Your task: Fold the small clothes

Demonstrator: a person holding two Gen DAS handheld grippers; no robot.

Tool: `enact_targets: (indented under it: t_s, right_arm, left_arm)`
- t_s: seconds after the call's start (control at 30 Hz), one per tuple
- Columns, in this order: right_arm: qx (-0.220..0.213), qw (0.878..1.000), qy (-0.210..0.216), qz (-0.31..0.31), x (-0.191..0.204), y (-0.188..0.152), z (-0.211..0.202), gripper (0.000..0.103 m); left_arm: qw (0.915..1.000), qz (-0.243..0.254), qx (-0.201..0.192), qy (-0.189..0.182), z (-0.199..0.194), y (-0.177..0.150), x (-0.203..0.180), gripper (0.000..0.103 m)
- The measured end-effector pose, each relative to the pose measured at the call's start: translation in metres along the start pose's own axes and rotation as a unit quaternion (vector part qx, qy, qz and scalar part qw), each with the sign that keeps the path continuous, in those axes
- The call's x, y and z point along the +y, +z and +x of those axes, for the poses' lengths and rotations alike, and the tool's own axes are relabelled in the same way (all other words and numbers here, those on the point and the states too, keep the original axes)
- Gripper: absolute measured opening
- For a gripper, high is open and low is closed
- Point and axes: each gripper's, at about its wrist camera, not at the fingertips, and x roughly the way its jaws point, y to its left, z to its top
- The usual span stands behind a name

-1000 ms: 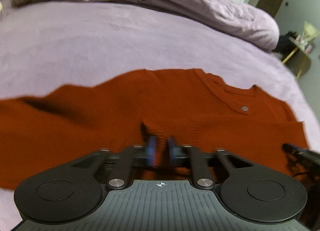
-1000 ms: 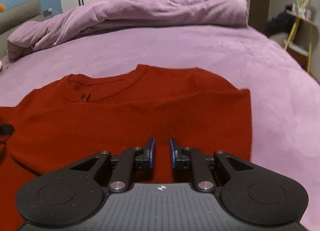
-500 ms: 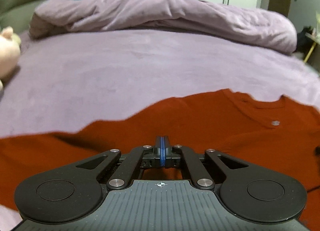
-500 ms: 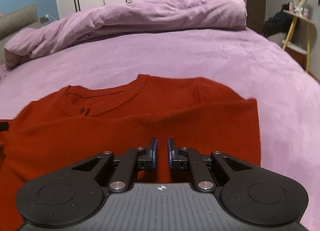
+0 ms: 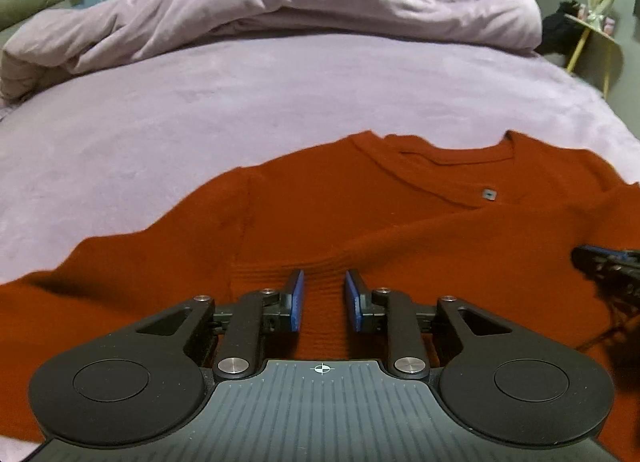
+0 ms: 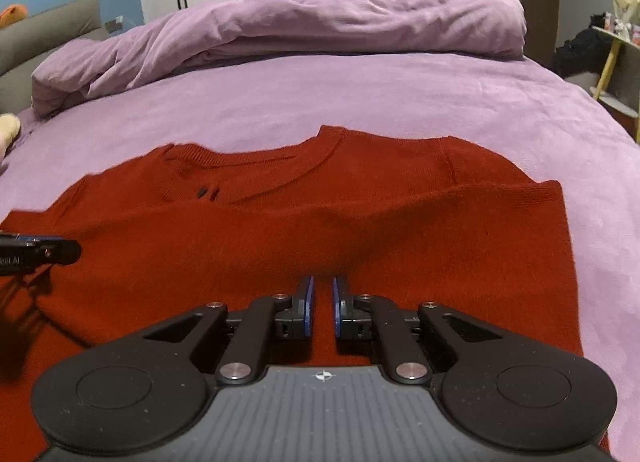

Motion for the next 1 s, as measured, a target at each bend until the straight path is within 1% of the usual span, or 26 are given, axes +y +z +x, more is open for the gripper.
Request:
enact_targets:
  t_s: [0.07, 0.1, 0.13, 0.23, 0.33, 0.47, 0.57, 0.6, 0.63, 0.67, 0.7, 0.73, 0.8, 0.83, 0.87, 0.93, 0.97, 1.0]
  right_arm:
    - [0.000, 1.000, 0.002, 0.005, -0.003, 0.002, 0.003, 0.006]
    - [0.000, 1.000, 0.002, 0.006, -0.003, 0.002, 0.002, 0.006]
    - [0.000, 1.000, 0.002, 0.007, -0.002, 0.002, -0.001, 0.006]
    - [0.002, 1.000, -0.006, 0.010, -0.001, -0.003, -0.020, 0.006]
    - [-0.007, 1.000, -0.027, -0.001, -0.004, -0.018, -0.043, 0.006]
    - [-0.012, 0.999, -0.030, 0.006, -0.015, -0.026, -0.049, 0.006]
    - [-0.015, 0.999, -0.036, -0.004, -0.017, -0.026, -0.040, 0.005]
    - [-0.016, 0.999, -0.040, -0.008, -0.016, -0.025, -0.036, 0.005]
    - [-0.016, 0.999, -0.044, -0.011, -0.015, -0.024, -0.033, 0.005]
    - [-0.016, 0.999, -0.048, -0.013, -0.014, -0.023, -0.031, 0.005]
    - [-0.015, 0.998, -0.051, -0.016, -0.013, -0.022, -0.029, 0.005]
    - [-0.014, 0.998, -0.055, -0.020, -0.011, -0.022, -0.028, 0.005]
    - [-0.012, 0.998, -0.059, -0.030, -0.007, -0.022, -0.029, 0.006]
    - [-0.010, 0.998, -0.059, -0.034, -0.006, -0.021, -0.030, 0.007]
    - [-0.006, 0.998, -0.056, -0.031, -0.007, -0.020, -0.033, 0.008]
    - [0.007, 0.999, -0.039, 0.001, -0.009, -0.018, -0.048, 0.012]
    - [0.010, 0.999, -0.027, 0.018, -0.010, -0.018, -0.056, 0.012]
    - [0.010, 0.999, -0.011, 0.040, -0.011, -0.022, -0.068, 0.015]
  left_arm:
    - [1.0000, -0.001, 0.004, 0.001, -0.002, 0.002, 0.001, 0.030]
    - [1.0000, -0.001, 0.005, 0.003, -0.004, 0.002, 0.002, 0.032]
    - [1.0000, -0.003, 0.007, 0.005, -0.006, 0.002, 0.002, 0.036]
    - [0.9998, -0.012, 0.011, 0.006, -0.011, -0.001, 0.006, 0.045]
    - [0.9998, -0.013, 0.011, 0.008, -0.015, -0.004, 0.007, 0.050]
    - [0.9997, -0.007, 0.009, 0.020, -0.013, -0.004, 0.003, 0.056]
    - [0.9994, -0.008, 0.010, 0.031, -0.008, -0.005, 0.006, 0.071]
    - [0.9992, -0.013, 0.011, 0.037, -0.006, -0.006, 0.009, 0.079]
    - [0.9991, -0.020, 0.012, 0.036, -0.004, -0.006, 0.012, 0.084]
    - [0.9989, -0.027, 0.012, 0.036, -0.004, -0.007, 0.015, 0.087]
    - [0.9985, -0.038, 0.014, 0.037, -0.003, -0.008, 0.020, 0.092]
    - [0.9980, -0.051, 0.017, 0.034, -0.003, -0.009, 0.024, 0.093]
    - [0.9961, -0.084, 0.020, 0.018, -0.009, -0.011, 0.035, 0.092]
    - [0.9948, -0.098, 0.022, 0.014, -0.015, -0.012, 0.041, 0.088]
    - [0.9930, -0.116, 0.023, 0.009, -0.023, -0.014, 0.049, 0.087]
    - [0.9864, -0.163, 0.018, -0.017, -0.044, -0.024, 0.073, 0.087]
    - [0.9811, -0.190, 0.009, -0.032, -0.057, -0.033, 0.089, 0.087]
    - [0.9752, -0.216, -0.003, -0.048, -0.069, -0.043, 0.107, 0.088]
